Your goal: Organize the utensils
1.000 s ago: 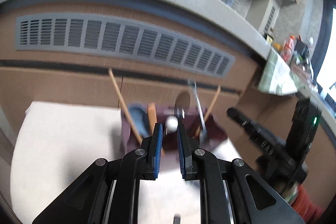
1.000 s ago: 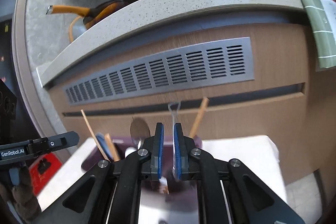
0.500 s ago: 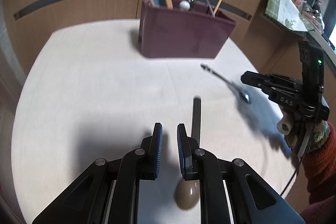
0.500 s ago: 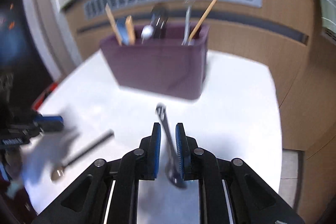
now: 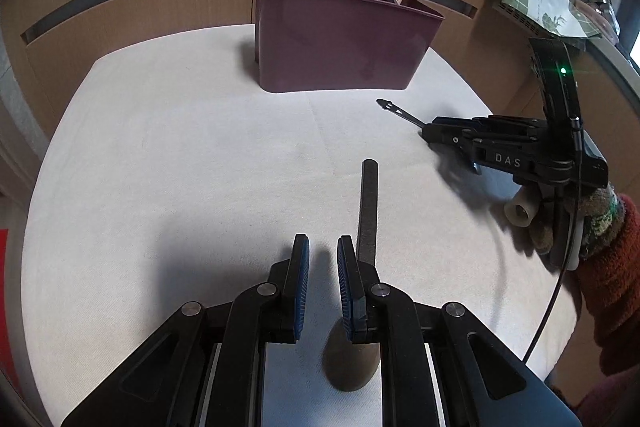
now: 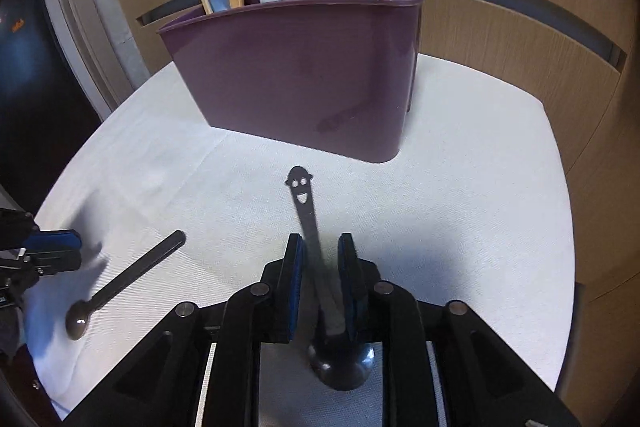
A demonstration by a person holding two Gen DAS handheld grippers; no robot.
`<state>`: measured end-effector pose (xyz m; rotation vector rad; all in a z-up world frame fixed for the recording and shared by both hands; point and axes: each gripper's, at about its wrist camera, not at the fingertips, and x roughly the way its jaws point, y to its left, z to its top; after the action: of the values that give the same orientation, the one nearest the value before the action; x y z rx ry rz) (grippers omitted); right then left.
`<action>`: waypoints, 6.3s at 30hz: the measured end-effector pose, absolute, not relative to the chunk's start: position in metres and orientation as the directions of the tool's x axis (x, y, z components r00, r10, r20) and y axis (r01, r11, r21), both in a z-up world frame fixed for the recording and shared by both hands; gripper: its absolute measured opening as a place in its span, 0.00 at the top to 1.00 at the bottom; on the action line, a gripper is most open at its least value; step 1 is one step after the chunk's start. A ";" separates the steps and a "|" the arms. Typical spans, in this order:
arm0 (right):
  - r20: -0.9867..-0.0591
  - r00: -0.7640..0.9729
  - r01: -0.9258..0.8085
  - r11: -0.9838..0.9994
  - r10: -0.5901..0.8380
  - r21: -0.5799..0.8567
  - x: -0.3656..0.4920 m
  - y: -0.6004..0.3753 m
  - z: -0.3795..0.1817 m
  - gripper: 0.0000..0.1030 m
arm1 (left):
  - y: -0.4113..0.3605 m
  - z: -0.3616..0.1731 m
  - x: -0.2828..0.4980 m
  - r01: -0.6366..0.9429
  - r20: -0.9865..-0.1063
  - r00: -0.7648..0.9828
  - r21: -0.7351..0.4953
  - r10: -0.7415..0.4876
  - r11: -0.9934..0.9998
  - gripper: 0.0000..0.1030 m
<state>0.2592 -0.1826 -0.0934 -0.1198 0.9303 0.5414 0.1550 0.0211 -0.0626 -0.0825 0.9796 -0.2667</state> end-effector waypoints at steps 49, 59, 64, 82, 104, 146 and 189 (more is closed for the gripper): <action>-0.761 0.578 -0.267 0.949 0.296 0.166 0.144 -0.226 -0.089 0.95 | -0.024 -0.079 0.227 0.266 -0.882 0.395 -0.158 -0.258 0.951 0.85; -0.748 0.592 -0.279 0.947 0.300 0.159 0.135 -0.224 -0.084 0.94 | -0.010 -0.070 0.233 0.231 -0.850 0.421 -0.236 -0.316 0.944 0.88; -0.759 0.582 -0.280 0.948 0.292 0.150 0.137 -0.222 -0.088 0.94 | 0.002 -0.045 0.216 0.245 -0.789 0.505 -0.259 -0.351 0.934 0.88; -0.770 0.563 -0.319 0.938 0.301 0.133 0.153 -0.215 -0.086 0.94 | 0.028 -0.001 0.185 0.248 -0.643 0.654 -0.314 -0.397 0.917 0.88; -0.776 0.557 -0.379 0.922 0.297 0.082 0.170 -0.205 -0.072 0.93 | 0.035 0.010 0.171 0.246 -0.617 0.678 -0.321 -0.399 0.915 0.89; -0.799 0.487 -0.302 0.926 0.353 0.224 0.228 -0.205 -0.093 0.78 | 0.066 -0.052 0.275 0.251 -0.729 0.557 -0.308 -0.397 0.918 0.93; -0.817 0.531 -0.371 0.929 0.226 0.016 0.259 -0.163 -0.093 0.76 | 0.052 -0.081 0.301 -0.099 -0.834 0.526 -0.253 -0.166 0.962 0.83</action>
<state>0.2586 -0.1627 -0.0929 -0.1669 0.9475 0.3581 0.3006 0.0517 -0.0814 -0.2849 1.0195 -0.0408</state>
